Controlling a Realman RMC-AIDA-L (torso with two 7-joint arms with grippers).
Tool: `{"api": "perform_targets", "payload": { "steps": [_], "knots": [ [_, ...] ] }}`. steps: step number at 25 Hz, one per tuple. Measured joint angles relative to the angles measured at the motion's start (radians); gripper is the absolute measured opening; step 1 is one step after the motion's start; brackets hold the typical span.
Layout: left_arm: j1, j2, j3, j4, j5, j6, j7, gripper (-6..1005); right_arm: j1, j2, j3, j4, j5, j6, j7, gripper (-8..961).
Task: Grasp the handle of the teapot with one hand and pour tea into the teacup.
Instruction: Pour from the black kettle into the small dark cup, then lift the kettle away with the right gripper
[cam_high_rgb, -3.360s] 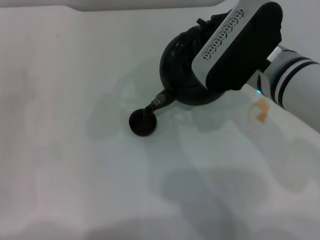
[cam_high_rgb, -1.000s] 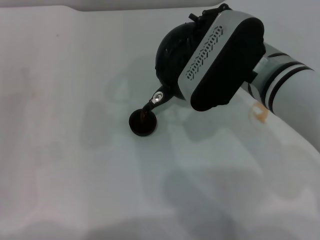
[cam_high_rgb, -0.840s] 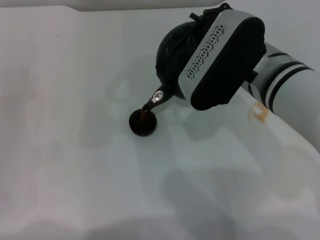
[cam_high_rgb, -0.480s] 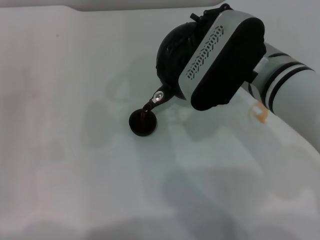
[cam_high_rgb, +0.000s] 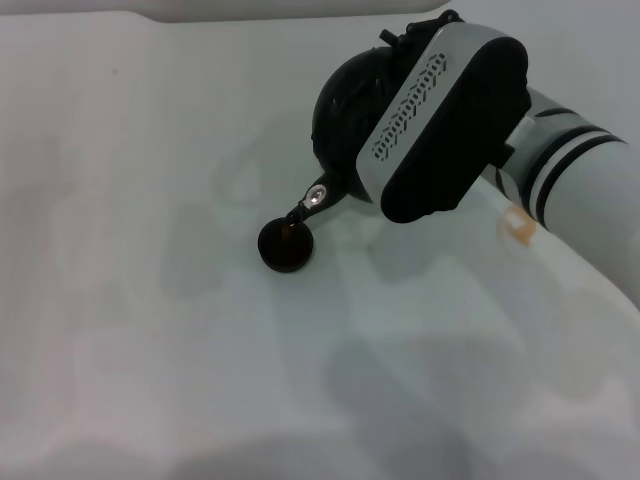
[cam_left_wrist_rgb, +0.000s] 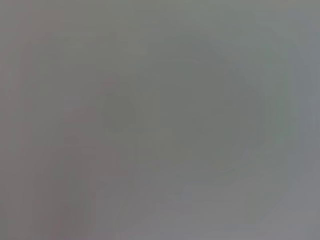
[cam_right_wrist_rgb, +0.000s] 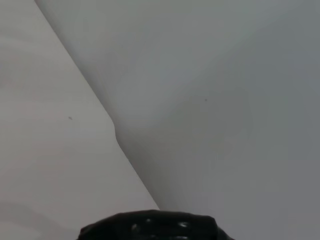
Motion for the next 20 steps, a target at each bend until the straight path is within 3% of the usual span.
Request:
{"api": "perform_targets", "payload": {
  "steps": [20],
  "knots": [
    [-0.005, -0.001, 0.005, 0.000, 0.000, -0.004, 0.000, 891, -0.009, -0.002, -0.007, 0.000, 0.007, 0.007, 0.102, 114]
  ]
}}
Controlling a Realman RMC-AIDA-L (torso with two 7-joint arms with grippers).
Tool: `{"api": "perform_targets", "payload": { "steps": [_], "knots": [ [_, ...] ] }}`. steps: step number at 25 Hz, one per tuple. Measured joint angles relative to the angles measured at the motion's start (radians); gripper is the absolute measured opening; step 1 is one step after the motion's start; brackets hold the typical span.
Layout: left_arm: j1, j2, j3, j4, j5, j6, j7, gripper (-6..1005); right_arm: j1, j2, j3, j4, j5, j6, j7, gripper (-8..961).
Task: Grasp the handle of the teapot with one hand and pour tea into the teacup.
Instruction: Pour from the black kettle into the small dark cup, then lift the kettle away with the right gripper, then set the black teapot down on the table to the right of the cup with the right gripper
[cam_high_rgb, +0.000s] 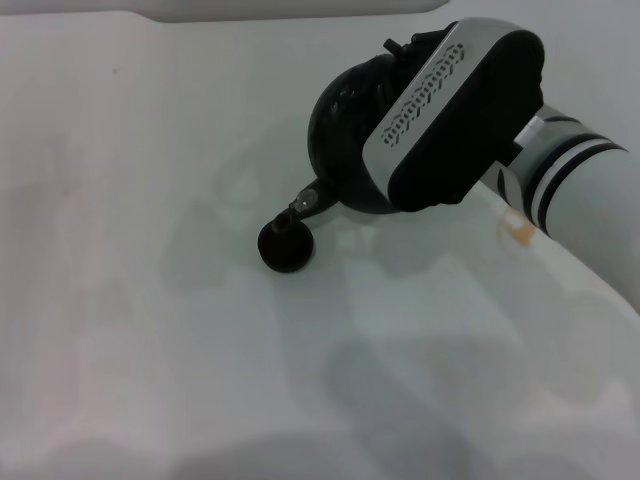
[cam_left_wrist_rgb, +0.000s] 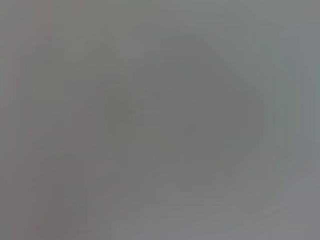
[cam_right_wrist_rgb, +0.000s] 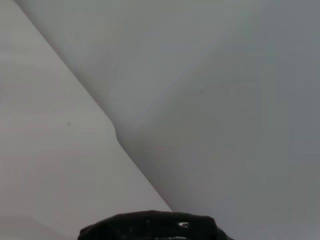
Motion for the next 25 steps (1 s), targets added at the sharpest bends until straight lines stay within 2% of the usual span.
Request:
{"api": "perform_targets", "payload": {
  "steps": [6, 12, 21, 25],
  "knots": [
    [-0.001, 0.000, -0.001, 0.000, 0.000, -0.001, 0.000, 890, -0.008, -0.004, 0.007, -0.015, 0.015, 0.000, 0.065, 114],
    [-0.002, 0.000, -0.001, -0.002, 0.000, -0.005, 0.000, 890, -0.051, -0.008, 0.050, -0.059, 0.094, -0.005, 0.105, 115],
    [-0.004, 0.002, -0.005, -0.002, 0.000, -0.006, 0.000, 890, -0.174, -0.016, 0.203, -0.143, 0.289, -0.015, 0.098, 115],
    [-0.004, 0.003, -0.005, 0.001, 0.000, -0.006, 0.000, 890, -0.203, -0.021, 0.265, -0.150, 0.376, 0.006, 0.082, 115]
  ]
}}
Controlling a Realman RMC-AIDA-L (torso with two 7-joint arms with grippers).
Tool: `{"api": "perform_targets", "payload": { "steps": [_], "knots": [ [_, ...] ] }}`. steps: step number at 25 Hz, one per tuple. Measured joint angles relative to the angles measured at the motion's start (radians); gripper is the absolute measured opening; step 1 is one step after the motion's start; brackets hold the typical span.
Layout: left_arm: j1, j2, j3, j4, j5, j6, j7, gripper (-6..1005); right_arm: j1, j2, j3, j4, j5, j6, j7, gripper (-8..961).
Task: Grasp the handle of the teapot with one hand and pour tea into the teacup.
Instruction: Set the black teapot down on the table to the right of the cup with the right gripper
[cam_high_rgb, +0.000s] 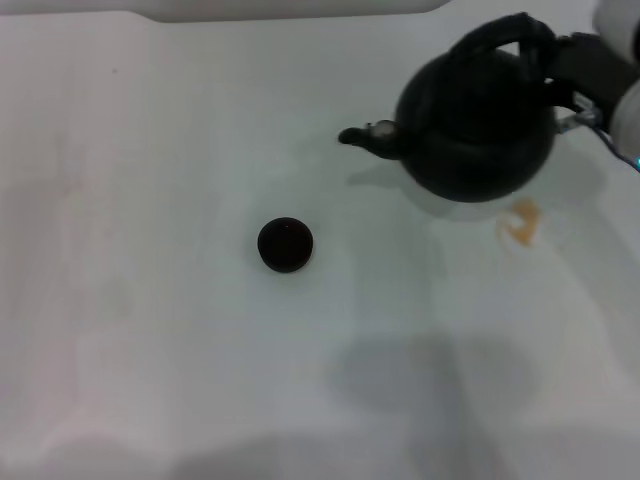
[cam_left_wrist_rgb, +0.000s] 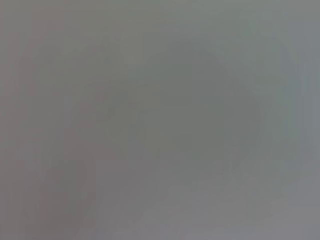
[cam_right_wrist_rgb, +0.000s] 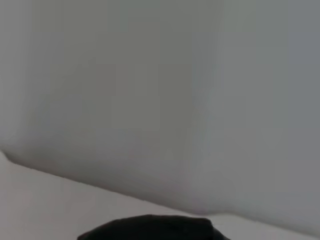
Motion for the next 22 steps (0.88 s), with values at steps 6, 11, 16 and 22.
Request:
{"api": "perform_targets", "payload": {
  "steps": [6, 11, 16, 22],
  "knots": [
    [0.000, 0.000, -0.002, 0.002, 0.000, -0.001, 0.000, 891, -0.051, 0.002, 0.059, 0.028, 0.129, -0.025, -0.066, 114],
    [0.002, 0.000, -0.002, 0.004, 0.000, -0.001, 0.000, 891, -0.089, 0.002, 0.068, 0.064, 0.147, -0.073, -0.068, 114],
    [0.001, 0.000, 0.000, 0.002, 0.000, -0.001, 0.000, 891, -0.104, 0.002, 0.070, 0.079, 0.179, -0.106, -0.068, 114],
    [0.000, 0.000, 0.003, 0.000, 0.003, -0.001, 0.000, 891, -0.099, 0.000, 0.072, 0.099, 0.206, -0.102, -0.076, 114]
  ]
}}
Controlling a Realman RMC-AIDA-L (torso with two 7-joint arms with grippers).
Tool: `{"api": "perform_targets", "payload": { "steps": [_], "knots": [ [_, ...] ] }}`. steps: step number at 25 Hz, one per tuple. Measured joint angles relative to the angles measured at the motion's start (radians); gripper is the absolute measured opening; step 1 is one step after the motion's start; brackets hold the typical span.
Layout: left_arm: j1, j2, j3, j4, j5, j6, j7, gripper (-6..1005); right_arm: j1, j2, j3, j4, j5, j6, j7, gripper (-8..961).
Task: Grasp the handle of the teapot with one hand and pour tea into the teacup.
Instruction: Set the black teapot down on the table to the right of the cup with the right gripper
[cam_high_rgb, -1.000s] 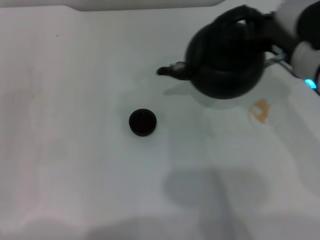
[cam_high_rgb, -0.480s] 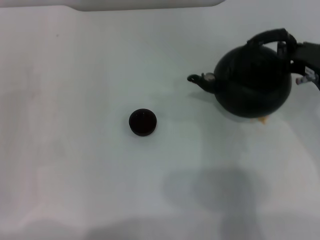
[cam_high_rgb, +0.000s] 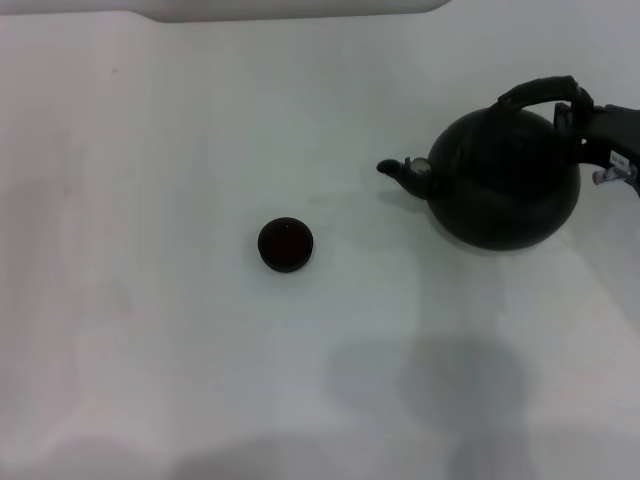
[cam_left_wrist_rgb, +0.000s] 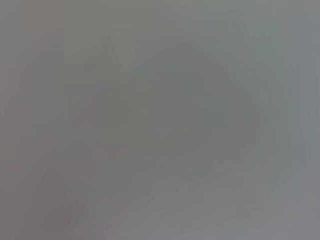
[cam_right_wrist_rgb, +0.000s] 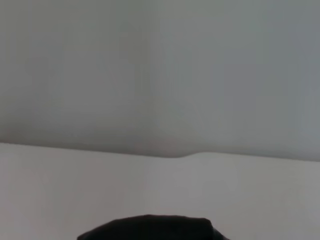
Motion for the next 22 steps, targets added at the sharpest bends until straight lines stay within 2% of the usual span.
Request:
{"api": "perform_targets", "payload": {
  "steps": [15, 22],
  "knots": [
    [0.000, 0.000, -0.004, -0.001, -0.001, 0.000, 0.000, 890, 0.002, 0.003, 0.014, 0.015, 0.011, -0.004, -0.027, 164],
    [-0.003, 0.003, -0.004, 0.000, -0.003, 0.000, 0.000, 891, -0.019, -0.001, 0.019, -0.039, 0.024, 0.044, -0.034, 429]
  ]
}}
